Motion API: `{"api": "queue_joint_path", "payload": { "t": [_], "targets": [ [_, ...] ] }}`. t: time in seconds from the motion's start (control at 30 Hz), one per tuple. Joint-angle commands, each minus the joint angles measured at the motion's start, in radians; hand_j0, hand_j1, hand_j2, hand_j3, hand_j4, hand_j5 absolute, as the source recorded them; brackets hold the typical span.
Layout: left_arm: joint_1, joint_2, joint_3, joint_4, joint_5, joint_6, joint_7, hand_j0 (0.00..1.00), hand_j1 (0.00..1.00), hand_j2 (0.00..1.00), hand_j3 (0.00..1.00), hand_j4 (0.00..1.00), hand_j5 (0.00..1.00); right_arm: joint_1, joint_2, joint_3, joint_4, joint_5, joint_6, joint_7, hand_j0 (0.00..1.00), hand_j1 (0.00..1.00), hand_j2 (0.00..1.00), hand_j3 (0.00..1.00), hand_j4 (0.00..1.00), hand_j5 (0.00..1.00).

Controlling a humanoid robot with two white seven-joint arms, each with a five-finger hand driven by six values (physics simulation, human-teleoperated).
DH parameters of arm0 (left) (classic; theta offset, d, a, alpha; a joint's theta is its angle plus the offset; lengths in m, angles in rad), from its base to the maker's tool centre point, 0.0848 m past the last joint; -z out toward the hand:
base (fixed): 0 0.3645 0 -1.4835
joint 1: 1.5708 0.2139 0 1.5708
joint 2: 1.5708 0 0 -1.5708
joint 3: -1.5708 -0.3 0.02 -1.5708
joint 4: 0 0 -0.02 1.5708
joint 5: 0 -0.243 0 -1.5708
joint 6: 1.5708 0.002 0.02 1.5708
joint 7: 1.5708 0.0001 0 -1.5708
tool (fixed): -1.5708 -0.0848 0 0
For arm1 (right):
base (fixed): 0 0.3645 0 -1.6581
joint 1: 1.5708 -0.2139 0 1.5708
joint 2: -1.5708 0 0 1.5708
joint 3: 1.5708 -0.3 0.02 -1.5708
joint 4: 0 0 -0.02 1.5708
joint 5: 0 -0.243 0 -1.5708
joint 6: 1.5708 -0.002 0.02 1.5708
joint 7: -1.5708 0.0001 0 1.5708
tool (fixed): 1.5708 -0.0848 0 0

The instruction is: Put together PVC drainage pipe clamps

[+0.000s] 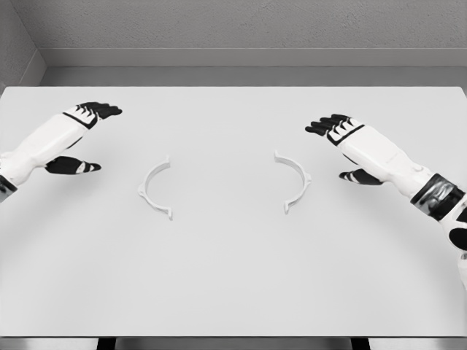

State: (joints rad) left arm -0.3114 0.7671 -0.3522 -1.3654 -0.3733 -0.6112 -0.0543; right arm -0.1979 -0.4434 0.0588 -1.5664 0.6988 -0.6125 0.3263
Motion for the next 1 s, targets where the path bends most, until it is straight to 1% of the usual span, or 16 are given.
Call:
{"api": "queue_joint_path", "payload": {
  "t": [0.0, 0.07, 0.1, 0.13, 0.17, 0.3, 0.43, 0.53, 0.6, 0.63, 0.73, 0.9, 0.97],
  "targets": [
    [0.000, -0.003, -0.007, -0.004, 0.007, 0.000, 0.001, 1.00, 1.00, 1.00, 1.00, 1.00, 1.00, 0.000, 0.063, 0.013, 0.019, 0.033, 0.002, -0.003, 1.00, 1.00, 1.00, 1.00, 1.00, 1.00],
    [0.000, -0.003, -0.007, -0.004, 0.007, 0.000, 0.001, 1.00, 1.00, 1.00, 1.00, 1.00, 1.00, -0.003, 0.089, 0.015, 0.017, 0.037, 0.037, -0.019, 1.00, 1.00, 1.00, 1.00, 1.00, 1.00],
    [0.000, -0.005, -0.008, -0.004, 0.005, 0.000, 0.001, 1.00, 1.00, 1.00, 1.00, 1.00, 1.00, -0.003, 0.101, 0.015, 0.012, 0.066, 0.059, -0.035, 1.00, 1.00, 1.00, 1.00, 1.00, 1.00],
    [-0.005, -0.005, -0.027, -0.004, 0.005, 0.000, 0.001, 1.00, 1.00, 1.00, 1.00, 1.00, 1.00, -0.003, 0.115, 0.015, 0.017, 0.093, 0.068, -0.052, 1.00, 1.00, 1.00, 1.00, 1.00, 1.00],
    [-0.009, -0.009, -0.044, -0.004, 0.005, 0.000, 0.001, 1.00, 1.00, 1.00, 1.00, 1.00, 1.00, -0.003, 0.120, 0.016, 0.022, 0.102, 0.068, -0.064, 1.00, 1.00, 1.00, 1.00, 1.00, 1.00],
    [-0.008, -0.017, -0.050, -0.003, 0.004, 0.000, 0.001, 1.00, 1.00, 1.00, 1.00, 1.00, 1.00, -0.003, 0.132, 0.015, 0.032, 0.103, 0.077, -0.078, 1.00, 1.00, 1.00, 1.00, 1.00, 1.00],
    [-0.009, -0.017, -0.068, -0.001, 0.004, 0.000, 0.001, 1.00, 1.00, 1.00, 1.00, 1.00, 1.00, -0.022, 0.134, 0.015, 0.106, 0.119, 0.085, -0.104, 1.00, 1.00, 1.00, 1.00, 1.00, 1.00],
    [-0.008, -0.017, -0.071, -0.003, 0.004, 0.000, 0.001, 1.00, 1.00, 1.00, 1.00, 1.00, 1.00, -0.022, 0.140, 0.018, 0.121, 0.120, 0.085, -0.104, 1.00, 1.00, 1.00, 1.00, 1.00, 1.00],
    [-0.008, -0.017, -0.080, -0.003, 0.004, 0.000, 0.001, 1.00, 1.00, 1.00, 1.00, 1.00, 1.00, -0.028, 0.140, 0.030, 0.158, 0.122, 0.085, -0.104, 1.00, 1.00, 1.00, 1.00, 1.00, 1.00],
    [-0.008, -0.017, -0.083, -0.003, 0.005, 0.000, 0.001, 1.00, 1.00, 1.00, 1.00, 1.00, 1.00, -0.028, 0.140, 0.030, 0.163, 0.122, 0.085, -0.104, 1.00, 1.00, 1.00, 1.00, 1.00, 1.00],
    [-0.009, -0.017, -0.085, -0.003, 0.004, 0.000, 0.001, 1.00, 1.00, 1.00, 1.00, 1.00, 1.00, -0.028, 0.140, 0.035, 0.163, 0.122, 0.085, -0.104, 1.00, 1.00, 1.00, 1.00, 1.00, 1.00],
    [-0.014, -0.018, -0.114, 0.009, 0.002, 0.000, 0.001, 1.00, 1.00, 1.00, 1.00, 1.00, 1.00, -0.026, 0.140, 0.059, 0.158, 0.122, 0.085, -0.104, 1.00, 1.00, 1.00, 1.00, 1.00, 1.00],
    [-0.014, -0.034, -0.116, 0.011, 0.002, 0.000, 0.001, 1.00, 1.00, 1.00, 1.00, 1.00, 1.00, -0.023, 0.140, 0.059, 0.150, 0.120, 0.085, -0.104, 1.00, 1.00, 1.00, 1.00, 1.00, 1.00]
  ]
}}
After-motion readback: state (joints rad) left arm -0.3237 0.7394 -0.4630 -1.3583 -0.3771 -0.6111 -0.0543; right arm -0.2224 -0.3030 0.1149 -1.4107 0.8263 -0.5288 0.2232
